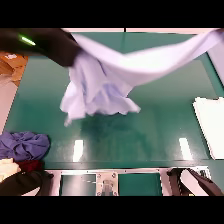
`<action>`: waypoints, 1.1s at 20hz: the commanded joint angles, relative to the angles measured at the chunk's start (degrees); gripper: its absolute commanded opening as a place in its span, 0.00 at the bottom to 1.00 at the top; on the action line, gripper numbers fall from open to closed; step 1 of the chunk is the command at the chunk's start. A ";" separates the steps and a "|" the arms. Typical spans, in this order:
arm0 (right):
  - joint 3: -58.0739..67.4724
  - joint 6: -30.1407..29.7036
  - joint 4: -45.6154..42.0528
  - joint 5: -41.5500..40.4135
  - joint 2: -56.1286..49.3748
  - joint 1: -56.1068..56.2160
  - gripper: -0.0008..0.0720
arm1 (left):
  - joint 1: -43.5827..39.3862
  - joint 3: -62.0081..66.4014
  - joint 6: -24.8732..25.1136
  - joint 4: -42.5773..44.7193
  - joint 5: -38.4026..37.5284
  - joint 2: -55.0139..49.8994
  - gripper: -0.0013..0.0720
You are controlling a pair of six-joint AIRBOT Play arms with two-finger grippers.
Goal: Fold the shirts.
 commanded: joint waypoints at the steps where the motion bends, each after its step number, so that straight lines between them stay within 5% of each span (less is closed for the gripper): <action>1: 6.32 3.50 0.28 -2.84 10.86 -4.24 0.04 | 0.00 12.68 4.70 2.56 -5.05 3.41 0.05; 7: 4.81 3.96 -2.29 -6.62 13.20 -4.22 0.04 | 0.00 6.49 9.22 5.44 3.04 5.18 0.05; 13: -22.80 -1.46 -3.39 -7.72 9.97 -4.13 0.04 | 0.63 -6.43 7.96 7.34 19.10 -10.95 0.05; 18: -45.90 -9.97 -3.63 -16.92 -2.71 -4.11 0.04 | 8.79 -6.40 10.73 -17.29 26.23 -35.30 0.05; 22: -48.00 -11.76 -3.56 -18.64 -16.46 -4.11 0.04 | 9.88 -6.40 16.26 -32.65 33.09 -44.54 0.06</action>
